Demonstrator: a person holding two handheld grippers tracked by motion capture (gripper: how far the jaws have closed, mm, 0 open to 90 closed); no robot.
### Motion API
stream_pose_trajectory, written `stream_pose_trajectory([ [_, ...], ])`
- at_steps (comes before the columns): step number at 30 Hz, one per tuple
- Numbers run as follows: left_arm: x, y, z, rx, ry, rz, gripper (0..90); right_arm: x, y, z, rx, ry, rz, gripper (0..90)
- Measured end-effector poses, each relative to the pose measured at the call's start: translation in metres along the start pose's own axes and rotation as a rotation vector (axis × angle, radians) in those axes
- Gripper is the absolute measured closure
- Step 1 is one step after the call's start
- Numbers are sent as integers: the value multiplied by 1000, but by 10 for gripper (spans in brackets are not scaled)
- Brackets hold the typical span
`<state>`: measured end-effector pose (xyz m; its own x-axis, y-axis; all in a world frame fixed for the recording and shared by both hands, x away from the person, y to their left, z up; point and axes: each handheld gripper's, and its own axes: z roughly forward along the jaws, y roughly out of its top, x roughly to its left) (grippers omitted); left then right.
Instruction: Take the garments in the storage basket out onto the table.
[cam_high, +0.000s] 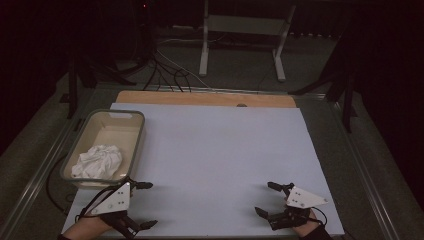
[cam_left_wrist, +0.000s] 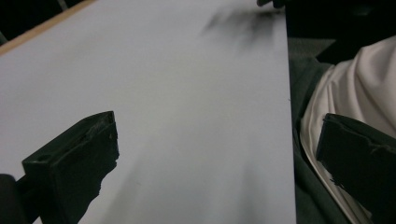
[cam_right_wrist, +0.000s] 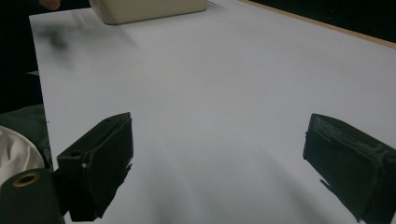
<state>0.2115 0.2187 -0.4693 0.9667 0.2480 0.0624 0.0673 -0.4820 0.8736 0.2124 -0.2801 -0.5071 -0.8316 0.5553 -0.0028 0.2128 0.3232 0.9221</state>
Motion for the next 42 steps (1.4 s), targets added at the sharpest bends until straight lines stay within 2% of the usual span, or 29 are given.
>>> stream_pose_trajectory([
  [2,1,4,-4,1,-19,0,0,0,0,0,0,-1,-2,85],
  [5,3,11,-11,13,-27,17,0,0,0,0,-1,-4,-1,85],
  [10,6,19,-22,17,-24,32,0,0,1,-1,-4,-3,4,85],
  [14,12,22,-32,9,-20,29,0,0,1,-1,-6,-3,6,85],
  [27,24,37,-48,57,-12,61,0,1,2,-2,-11,-2,5,86],
  [42,44,41,-70,100,22,33,0,1,1,0,-14,6,3,86],
])
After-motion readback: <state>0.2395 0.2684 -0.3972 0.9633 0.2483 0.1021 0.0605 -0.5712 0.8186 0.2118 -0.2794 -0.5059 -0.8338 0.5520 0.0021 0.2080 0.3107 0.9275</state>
